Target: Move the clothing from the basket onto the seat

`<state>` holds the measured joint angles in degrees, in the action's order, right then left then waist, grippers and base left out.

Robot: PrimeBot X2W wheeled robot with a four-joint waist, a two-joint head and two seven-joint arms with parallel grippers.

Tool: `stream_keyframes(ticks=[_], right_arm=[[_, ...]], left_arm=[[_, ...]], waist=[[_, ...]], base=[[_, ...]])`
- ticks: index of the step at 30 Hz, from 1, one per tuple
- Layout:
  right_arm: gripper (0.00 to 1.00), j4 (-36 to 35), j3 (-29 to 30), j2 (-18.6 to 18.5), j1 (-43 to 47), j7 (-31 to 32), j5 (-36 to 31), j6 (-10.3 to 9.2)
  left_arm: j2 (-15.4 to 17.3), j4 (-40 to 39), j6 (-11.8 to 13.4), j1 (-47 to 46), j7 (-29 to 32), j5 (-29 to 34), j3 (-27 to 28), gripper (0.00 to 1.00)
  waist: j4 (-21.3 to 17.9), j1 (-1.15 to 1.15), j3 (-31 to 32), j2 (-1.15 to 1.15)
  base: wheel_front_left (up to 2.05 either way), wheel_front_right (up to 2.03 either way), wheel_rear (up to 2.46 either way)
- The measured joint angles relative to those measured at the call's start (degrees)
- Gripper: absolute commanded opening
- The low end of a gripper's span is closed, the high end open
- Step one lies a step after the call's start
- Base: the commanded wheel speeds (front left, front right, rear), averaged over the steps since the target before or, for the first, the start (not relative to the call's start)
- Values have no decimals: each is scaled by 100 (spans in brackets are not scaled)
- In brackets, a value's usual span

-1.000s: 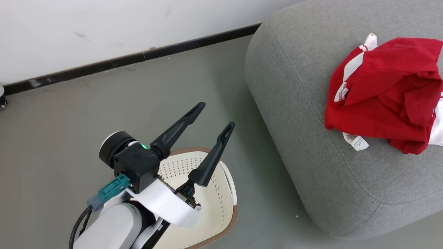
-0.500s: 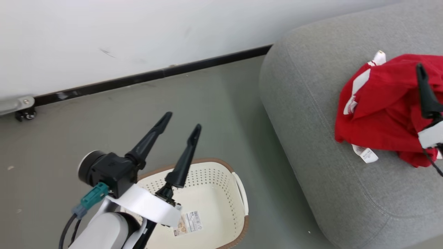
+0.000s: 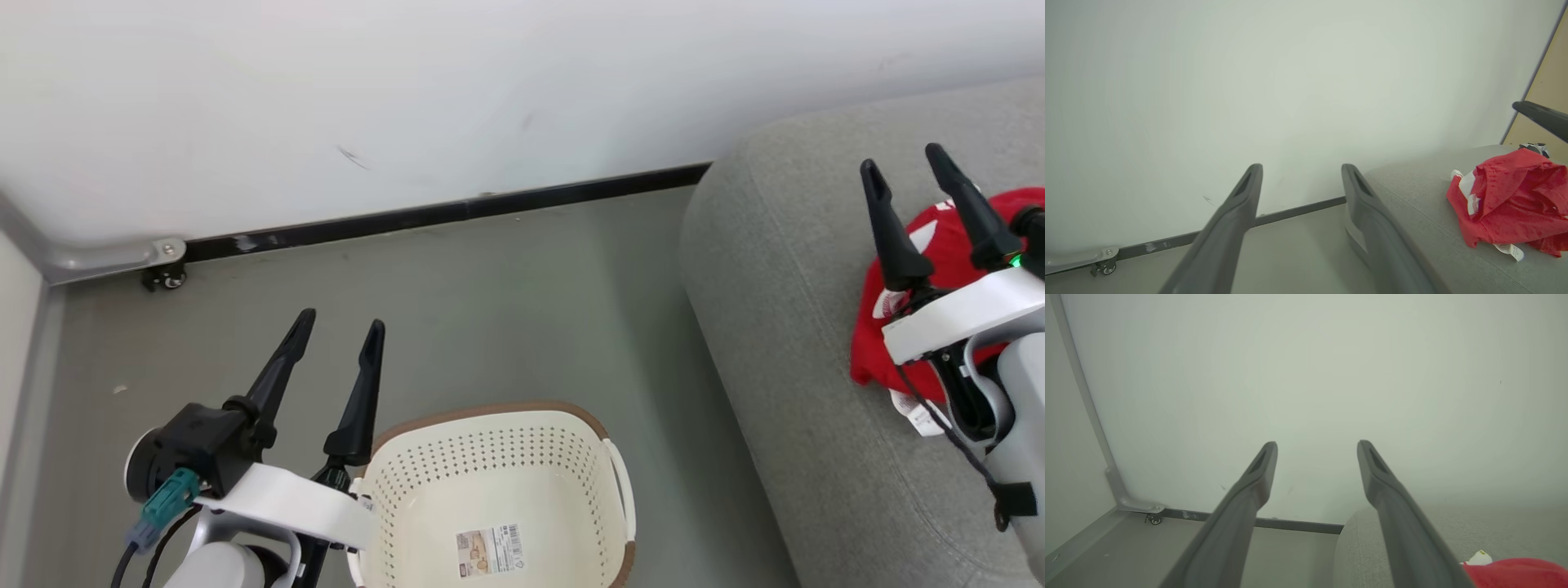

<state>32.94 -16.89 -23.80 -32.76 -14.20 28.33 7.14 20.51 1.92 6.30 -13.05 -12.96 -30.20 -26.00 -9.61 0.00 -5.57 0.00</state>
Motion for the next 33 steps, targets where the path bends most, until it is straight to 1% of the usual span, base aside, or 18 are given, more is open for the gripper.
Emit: stream_keyframes(ticks=[3, 7, 15, 20, 25, 33], right_arm=[[100, 1, 14, 123, 102, 0, -71, 0], [100, 10, 52, 342, 330, 0, -121, 0], [100, -2, 231, 586, 662, 0, -455, 0], [100, -5, 398, 742, 907, 0, -543, 0], [100, -35, 612, 894, 1179, 0, -816, 0], [100, -218, 860, 1291, 1725, 0, -1181, 0]], left_arm=[[-26, 52, 127, 126, -29, -14, 96, 100], [-74, 90, 227, 251, -67, -43, 185, 100], [-111, 213, 328, 396, -75, -40, 242, 100], [-137, 349, 377, 514, -76, -33, 247, 100], [-138, 460, 413, 605, -77, 68, 133, 100], [-225, 659, 426, 625, -77, 122, 4, 100]], waist=[[152, 0, 94, 0], [352, 0, 221, 0], [725, 0, 473, 0], [923, 0, 618, 0], [1087, 0, 751, 0], [1272, 0, 934, 0]], base=[[0, 0, 0], [0, 0, 0], [0, 0, 0], [0, 0, 0], [0, 0, 0], [0, 0, 0]])
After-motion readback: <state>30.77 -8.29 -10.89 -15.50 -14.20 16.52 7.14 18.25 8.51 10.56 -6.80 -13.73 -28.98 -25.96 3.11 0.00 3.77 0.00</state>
